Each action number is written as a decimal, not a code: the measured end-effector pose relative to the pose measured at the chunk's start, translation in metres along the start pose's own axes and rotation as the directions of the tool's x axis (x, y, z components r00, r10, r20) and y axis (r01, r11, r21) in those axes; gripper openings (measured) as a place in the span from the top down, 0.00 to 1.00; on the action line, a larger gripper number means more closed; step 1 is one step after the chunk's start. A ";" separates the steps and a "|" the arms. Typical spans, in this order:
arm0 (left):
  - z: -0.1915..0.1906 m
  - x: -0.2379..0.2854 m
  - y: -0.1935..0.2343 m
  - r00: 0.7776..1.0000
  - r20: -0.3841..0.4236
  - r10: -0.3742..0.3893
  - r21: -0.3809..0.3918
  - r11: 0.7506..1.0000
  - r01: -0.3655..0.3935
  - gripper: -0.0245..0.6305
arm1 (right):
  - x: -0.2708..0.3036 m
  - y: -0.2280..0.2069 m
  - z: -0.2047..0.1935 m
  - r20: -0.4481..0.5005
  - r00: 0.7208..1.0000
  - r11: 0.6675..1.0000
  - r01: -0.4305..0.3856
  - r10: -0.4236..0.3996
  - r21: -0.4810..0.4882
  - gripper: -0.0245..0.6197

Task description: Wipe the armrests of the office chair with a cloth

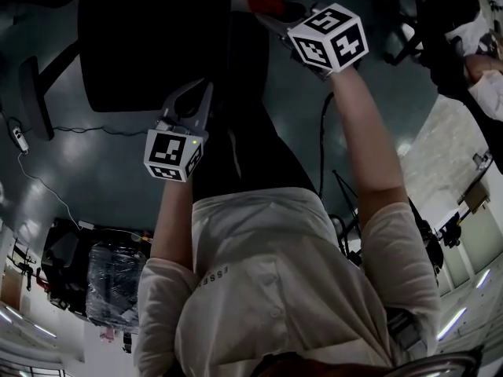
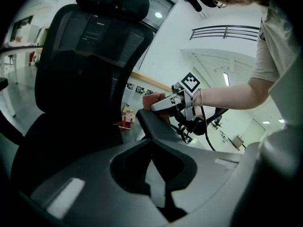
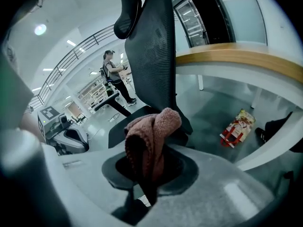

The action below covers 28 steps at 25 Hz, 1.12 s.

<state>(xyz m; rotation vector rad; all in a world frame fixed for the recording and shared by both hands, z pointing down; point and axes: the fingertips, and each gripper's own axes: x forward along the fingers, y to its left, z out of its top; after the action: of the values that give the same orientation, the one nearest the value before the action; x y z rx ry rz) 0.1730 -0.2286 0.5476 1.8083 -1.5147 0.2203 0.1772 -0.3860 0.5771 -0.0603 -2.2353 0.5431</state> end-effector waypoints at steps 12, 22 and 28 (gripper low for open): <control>-0.012 -0.008 -0.023 0.998 -0.050 -0.044 0.085 0.995 0.048 0.94 | -0.025 0.022 -0.059 0.075 0.996 0.986 0.037 -0.050 0.162 0.87; -0.034 -0.036 -0.038 0.981 -0.087 -0.176 0.175 0.966 0.189 0.94 | -0.035 0.070 -0.098 0.089 0.983 0.961 0.132 -0.158 0.243 0.88; -0.057 -0.076 -0.038 0.967 -0.132 -0.217 0.192 0.952 0.240 0.94 | -0.039 0.100 -0.118 0.101 0.965 0.923 0.196 -0.241 0.331 0.88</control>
<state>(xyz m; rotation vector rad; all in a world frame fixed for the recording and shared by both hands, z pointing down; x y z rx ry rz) 0.2042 -0.1328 0.5280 2.0825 -1.2299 0.3686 0.2770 -0.2612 0.5768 0.4021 -2.2220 0.7969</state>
